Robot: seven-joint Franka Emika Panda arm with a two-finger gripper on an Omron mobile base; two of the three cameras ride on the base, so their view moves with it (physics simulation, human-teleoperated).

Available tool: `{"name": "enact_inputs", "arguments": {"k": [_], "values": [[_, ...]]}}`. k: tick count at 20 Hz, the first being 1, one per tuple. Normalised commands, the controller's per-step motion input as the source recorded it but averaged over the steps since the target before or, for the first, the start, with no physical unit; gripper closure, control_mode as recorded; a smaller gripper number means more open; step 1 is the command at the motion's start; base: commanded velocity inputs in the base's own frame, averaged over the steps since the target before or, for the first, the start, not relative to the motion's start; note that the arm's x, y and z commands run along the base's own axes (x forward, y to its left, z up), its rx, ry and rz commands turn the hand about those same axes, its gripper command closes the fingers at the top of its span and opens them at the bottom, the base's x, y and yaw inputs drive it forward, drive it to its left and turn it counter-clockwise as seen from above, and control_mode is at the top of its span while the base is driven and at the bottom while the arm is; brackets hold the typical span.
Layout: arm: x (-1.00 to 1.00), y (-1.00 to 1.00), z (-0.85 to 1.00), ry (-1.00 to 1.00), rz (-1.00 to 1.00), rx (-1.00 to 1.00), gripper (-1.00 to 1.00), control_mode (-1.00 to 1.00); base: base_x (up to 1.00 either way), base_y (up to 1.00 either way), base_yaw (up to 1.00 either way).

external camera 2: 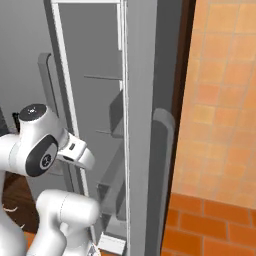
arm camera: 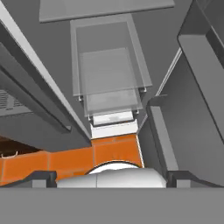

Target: Place one lemon and one fish in each tupperware on the nearby counter, to pack two identical lunches.

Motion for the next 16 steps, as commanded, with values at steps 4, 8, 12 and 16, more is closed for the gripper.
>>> {"name": "enact_inputs", "arguments": {"k": [4,8,12,16], "values": [[0.00,0.00,0.00,0.00,0.00,0.00,-1.00,1.00,0.43,-0.27,-0.06],[0.09,-0.13,0.05,-0.29,-0.03,0.00,-1.00,-1.00,0.00,0.00,0.00],[0.12,0.00,0.42,-0.55,0.00,-0.05,-1.00,-1.00,0.00,0.00,0.00],[0.31,0.01,0.38,-0.45,0.00,-0.05,-1.00,-1.00,0.00,0.00,0.00]]}}
